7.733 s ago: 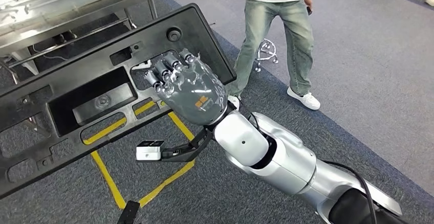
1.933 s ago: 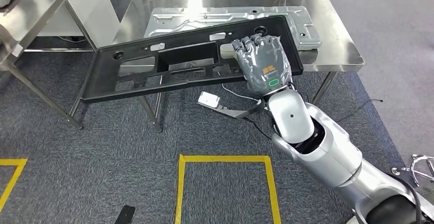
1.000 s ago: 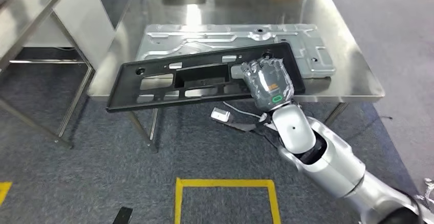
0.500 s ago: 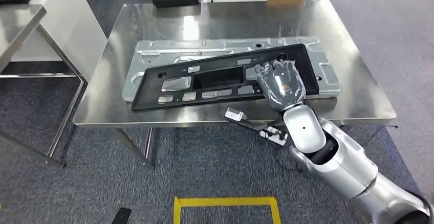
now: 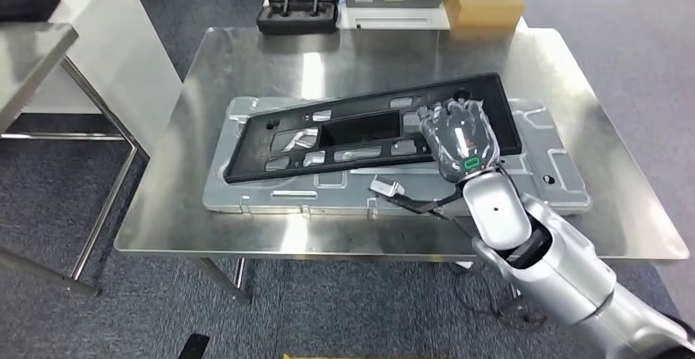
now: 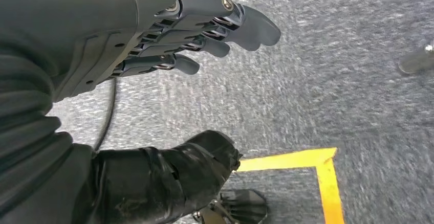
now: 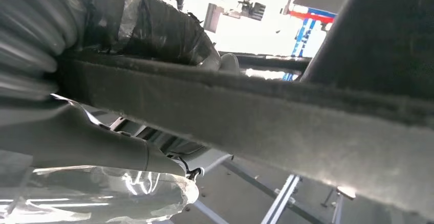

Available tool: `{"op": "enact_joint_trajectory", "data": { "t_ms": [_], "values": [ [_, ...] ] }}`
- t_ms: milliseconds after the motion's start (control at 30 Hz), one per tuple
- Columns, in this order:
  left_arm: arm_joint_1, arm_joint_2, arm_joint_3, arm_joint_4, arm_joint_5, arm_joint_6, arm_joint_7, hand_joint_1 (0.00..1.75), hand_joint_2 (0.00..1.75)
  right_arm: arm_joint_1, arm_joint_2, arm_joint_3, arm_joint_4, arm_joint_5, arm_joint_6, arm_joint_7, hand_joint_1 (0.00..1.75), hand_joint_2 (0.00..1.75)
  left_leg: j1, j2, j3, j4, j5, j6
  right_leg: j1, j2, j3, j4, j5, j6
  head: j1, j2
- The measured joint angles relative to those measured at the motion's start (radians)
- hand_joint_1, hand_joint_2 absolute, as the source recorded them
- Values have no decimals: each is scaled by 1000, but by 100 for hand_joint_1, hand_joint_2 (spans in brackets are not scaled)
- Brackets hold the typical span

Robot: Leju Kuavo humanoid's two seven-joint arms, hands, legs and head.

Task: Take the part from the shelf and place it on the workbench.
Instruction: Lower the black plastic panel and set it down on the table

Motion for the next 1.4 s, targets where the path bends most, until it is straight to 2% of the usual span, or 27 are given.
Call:
{"op": "enact_joint_trajectory", "data": {
  "t_ms": [33, 100, 133, 200, 267, 300, 333, 367, 400, 467, 500, 533, 633, 667, 733, 800, 833, 867, 933, 1000, 1100, 1167, 1200, 1300, 1333, 1367, 1400],
  "values": [
    [-1, 0, 0, 0, 1, 1, 0, 0, 175, 0, -6, -4, -3, 6, 3, -2, 175, 175, 1, -1, 6, 1, -6, -5, 5, 1, 0, -12, 19, -7, -2, 0],
    [-5, -1, 0, 0, 3, 5, 0, 0, 175, 1, -19, -16, -10, 18, 8, -8, 175, 175, 3, -1, 1, 15, -3, -14, 7, 2, 16, -18, 6, -19, -3, 0],
    [-6, -2, 0, 0, 4, 9, 0, 0, 175, 1, -27, -22, -11, 24, 11, -10, 175, 175, 4, 2, -15, 48, 7, -21, 4, 1, 27, -24, 0, -25, -5, 0],
    [-10, -3, 0, 0, 7, 21, 0, 0, 175, 6, -40, -30, -12, 32, 14, -14, 175, 175, 11, 9, -89, 162, 10, -38, -2, 0, 52, -36, -11, -32, -10, 0],
    [-10, -4, 0, 0, 12, 31, -1, 0, 175, 20, -53, -33, -12, 37, 15, -15, 175, 175, 21, 16, -176, 269, -37, -56, -4, 1, 75, -39, -29, -34, -13, 0],
    [-8, -3, 0, 0, 15, 34, -3, 0, 175, 30, -59, -36, -12, 38, 16, -15, 175, 175, 25, 18, -207, 291, -64, -62, -6, 1, 88, -39, -39, -33, -13, 0],
    [-7, -3, 0, 0, 17, 35, -7, 0, 175, 41, -65, -38, -12, 38, 17, -15, 175, 175, 28, 20, -226, 285, -75, -66, -7, 2, 102, -39, -50, -32, -14, 0],
    [-6, -3, 0, 0, 18, 36, -11, 0, 175, 51, -70, -42, -12, 39, 18, -15, 175, 175, 29, 20, -233, 250, -58, -64, -9, 2, 116, -39, -61, -30, -13, 0],
    [-5, -3, 0, 0, 19, 35, -16, 0, 175, 59, -76, -46, -12, 39, 19, -15, 175, 175, 28, 21, -228, 191, -11, -59, -10, 2, 129, -38, -71, -27, -13, 0],
    [-4, -1, 0, 0, 24, 30, -28, 0, 175, 68, -85, -57, -12, 40, 24, -14, 175, 175, 23, 20, -208, 58, 111, -42, -9, 4, 147, -37, -88, -20, -13, 0],
    [-4, 0, 0, 0, 25, 26, -35, 0, 175, 71, -88, -65, -13, 40, 27, -14, 175, 175, 19, 20, -200, 20, 150, -35, -9, 5, 150, -36, -95, -14, -13, 0],
    [-3, 2, 0, 0, 27, 23, -42, 0, 175, 74, -90, -72, -15, 41, 29, -13, 175, 175, 16, 19, -196, 4, 168, -28, -10, 7, 152, -35, -101, -8, -13, 0],
    [-7, 3, 0, 0, 28, 20, -54, 0, 175, 82, -98, -94, -25, 42, 32, -13, 175, 175, 18, 19, -183, -1, 169, -15, -10, 6, 155, -30, -121, 10, -12, 0],
    [-9, 3, 0, 0, 29, 21, -55, 0, 175, 83, -101, -102, -29, 42, 32, -14, 175, 175, 20, 19, -177, -7, 169, -10, -10, 3, 147, -9, -138, 13, -10, 0],
    [-13, 2, 0, 0, 31, 27, -55, 0, 175, 86, -104, -113, -34, 43, 35, -15, 175, 175, 22, 20, -168, -14, 165, -2, -9, -2, 97, 96, -192, 16, -6, 0],
    [-15, 2, 1, 0, 33, 34, -51, 0, 175, 90, -105, -119, -35, 43, 40, -15, 87, 87, 22, 19, -166, -11, 159, 2, -9, -3, 24, 223, -234, 19, -5, 0],
    [-14, 3, 1, 0, 33, 35, -49, 0, 175, 94, -105, -120, -35, 43, 42, -15, 44, 44, 22, 19, -165, -7, 155, 3, -11, -3, 2, 249, -228, 22, -5, 0],
    [-14, 3, 1, 0, 33, 36, -47, 0, 175, 96, -105, -122, -35, 43, 43, -15, 0, 0, 22, 18, -164, -2, 150, 2, -13, -3, -1, 236, -202, 25, -5, 0],
    [-14, 2, 1, 0, 34, 36, -45, 0, 87, 98, -105, -127, -37, 43, 43, -15, 0, 0, 24, 16, -161, 14, 136, -5, -20, -4, 40, 121, -124, 30, -4, 0],
    [-16, 4, 2, 0, 35, 38, -41, 0, 0, 97, -106, -131, -41, 43, 42, -15, 0, 0, 21, 12, -166, 34, 124, -16, -20, -3, 80, 26, -87, 29, -3, 0],
    [-16, 6, 3, 0, 37, 48, -25, 0, 0, 102, -106, -133, -45, 40, 39, -14, 0, 0, 18, 9, -171, 42, 122, -29, -18, -1, 88, 12, -87, 14, -4, 0],
    [-16, 6, 3, 0, 38, 52, -6, 0, 0, 104, -106, -133, -45, 37, 35, -13, 0, 0, 19, 12, -180, 63, 104, -39, -20, -2, 90, 8, -83, 4, -5, 0],
    [-16, 7, 3, 0, 40, 53, 4, 0, 0, 104, -106, -133, -45, 37, 32, -13, 0, 0, 20, 13, -194, 97, 82, -44, -22, -3, 91, 6, -81, -2, -7, 0],
    [-16, 9, 4, 0, 48, 56, 29, 0, 0, 107, -105, -133, -45, 36, 27, -13, 0, 0, 23, 16, -272, 275, -4, -56, -20, -7, 91, 5, -80, -10, -10, 0],
    [-16, 9, 4, 0, 50, 59, 36, 0, 0, 109, -105, -133, -45, 36, 27, -13, 0, 0, 24, 17, -287, 313, -14, -56, -19, -8, 91, 5, -80, -10, -10, 0],
    [-15, 9, 4, 0, 50, 62, 42, 0, 0, 110, -104, -133, -45, 36, 26, -13, 0, 0, 24, 17, -285, 314, -6, -54, -17, -8, 92, 5, -80, -10, -10, 0],
    [-15, 9, 4, 0, 51, 66, 47, 0, 0, 111, -103, -133, -45, 36, 25, -13, 0, 0, 23, 17, -264, 276, 18, -50, -16, -8, 92, 5, -80, -10, -10, 0]
  ]
}}
